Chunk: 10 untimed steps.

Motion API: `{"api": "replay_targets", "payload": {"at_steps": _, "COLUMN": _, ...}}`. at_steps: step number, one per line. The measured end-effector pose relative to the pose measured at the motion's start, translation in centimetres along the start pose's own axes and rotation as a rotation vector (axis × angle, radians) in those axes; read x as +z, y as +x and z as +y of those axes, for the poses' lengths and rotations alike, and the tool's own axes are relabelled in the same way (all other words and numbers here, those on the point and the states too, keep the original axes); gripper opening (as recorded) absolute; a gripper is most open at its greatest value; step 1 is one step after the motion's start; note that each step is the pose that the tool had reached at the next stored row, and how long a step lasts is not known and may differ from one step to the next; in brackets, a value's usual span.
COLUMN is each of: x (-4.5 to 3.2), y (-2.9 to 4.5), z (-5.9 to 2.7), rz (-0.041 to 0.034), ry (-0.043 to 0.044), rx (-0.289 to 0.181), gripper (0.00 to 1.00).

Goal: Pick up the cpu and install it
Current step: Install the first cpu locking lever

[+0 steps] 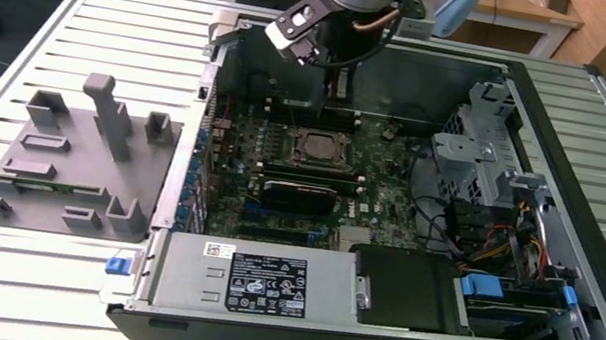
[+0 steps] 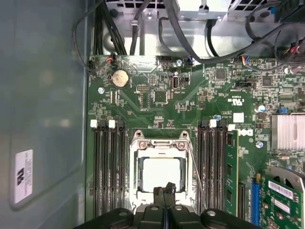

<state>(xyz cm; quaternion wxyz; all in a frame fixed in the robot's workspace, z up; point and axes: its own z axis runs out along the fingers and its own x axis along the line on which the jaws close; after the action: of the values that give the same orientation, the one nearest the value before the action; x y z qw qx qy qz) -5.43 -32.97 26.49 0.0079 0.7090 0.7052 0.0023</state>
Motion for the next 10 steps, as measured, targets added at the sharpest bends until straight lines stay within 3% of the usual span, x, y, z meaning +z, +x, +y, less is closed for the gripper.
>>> {"api": "replay_targets", "payload": {"at_steps": 3, "x": -0.56, "y": 0.00, "z": 0.01, "rz": 0.0001, "ry": 0.0000, "rx": 0.000, "gripper": 0.11}}
{"api": "replay_targets", "payload": {"at_steps": 6, "x": -0.67, "y": 0.00, "z": -0.01, "rz": 0.0001, "ry": -0.0001, "rx": -0.003, "gripper": 0.11}}
{"api": "replay_targets", "payload": {"at_steps": 10, "x": -0.63, "y": -0.01, "z": -0.02, "rz": -0.0047, "ry": 0.0018, "rx": -0.060, "gripper": 0.11}}
